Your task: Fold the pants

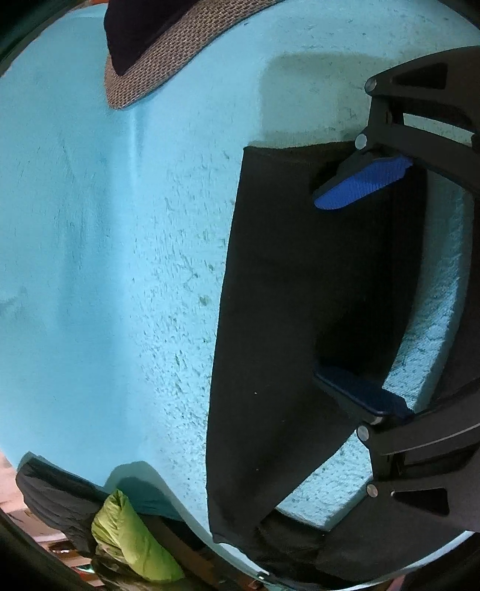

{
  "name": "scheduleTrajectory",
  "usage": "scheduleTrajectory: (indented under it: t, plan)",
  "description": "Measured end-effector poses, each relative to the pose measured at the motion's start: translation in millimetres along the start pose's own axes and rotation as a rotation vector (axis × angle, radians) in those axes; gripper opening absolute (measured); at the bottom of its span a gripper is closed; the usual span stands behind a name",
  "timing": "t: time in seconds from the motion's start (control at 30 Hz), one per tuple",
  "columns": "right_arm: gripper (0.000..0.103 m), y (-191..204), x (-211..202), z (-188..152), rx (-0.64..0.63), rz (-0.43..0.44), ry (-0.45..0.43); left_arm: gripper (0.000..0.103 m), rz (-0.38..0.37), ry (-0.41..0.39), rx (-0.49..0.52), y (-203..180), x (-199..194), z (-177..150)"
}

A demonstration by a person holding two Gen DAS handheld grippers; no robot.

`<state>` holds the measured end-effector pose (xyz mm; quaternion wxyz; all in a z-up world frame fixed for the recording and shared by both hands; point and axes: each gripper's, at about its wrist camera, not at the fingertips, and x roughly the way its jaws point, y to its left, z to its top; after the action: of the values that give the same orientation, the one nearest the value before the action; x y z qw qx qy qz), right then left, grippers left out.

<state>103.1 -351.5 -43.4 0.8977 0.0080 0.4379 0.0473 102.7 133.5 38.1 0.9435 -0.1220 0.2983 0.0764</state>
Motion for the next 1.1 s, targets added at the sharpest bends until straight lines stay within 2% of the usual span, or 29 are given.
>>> scheduleTrajectory:
  t: [0.1, 0.2, 0.27, 0.4, 0.57, 0.63, 0.73, 0.8, 0.87, 1.1]
  plan:
    - [0.095, -1.5, 2.0, 1.4, 0.001, 0.01, -0.007, 0.092, -0.033, 0.026, -0.111, 34.9, 13.4, 12.2]
    - [0.096, -0.6, 3.3, 0.7, -0.003, 0.016, -0.011, 0.092, -0.079, 0.058, -0.084, 46.0, 30.9, 29.3]
    - [0.097, -1.2, 2.6, -0.1, -0.001, 0.02, -0.015, 0.092, -0.126, 0.087, 0.046, 37.8, 44.5, 38.2]
    - [0.097, -2.7, 1.2, -2.0, 0.005, 0.03, -0.021, 0.092, -0.183, 0.148, 0.27, 24.2, 72.8, 35.2]
    - [0.097, -3.1, 2.6, -1.9, 0.006, 0.034, -0.024, 0.092, -0.232, 0.204, 0.505, 11.8, 97.3, 18.9]
    - [0.098, -2.7, 3.2, -1.6, 0.005, 0.035, -0.024, 0.091, -0.255, 0.227, 0.567, 7.8, 102.9, 12.1]
    - [0.098, -3.2, 3.4, -2.1, 0.004, 0.035, -0.024, 0.083, -0.313, 0.255, 0.593, 8.8, 114.0, 9.1]
    - [0.098, -3.3, 3.7, -2.0, 0.003, 0.036, -0.024, 0.063, -0.355, 0.298, 0.58, 10.3, 124.8, 12.1]
    - [0.098, -3.5, 3.8, -1.8, 0.003, 0.035, -0.024, 0.059, -0.391, 0.317, 0.585, 10.3, 133.2, 17.7]
    - [0.099, -3.4, 4.7, -1.8, 0.001, 0.034, -0.024, 0.028, -0.462, 0.367, 0.594, 5.0, 139.0, 15.2]
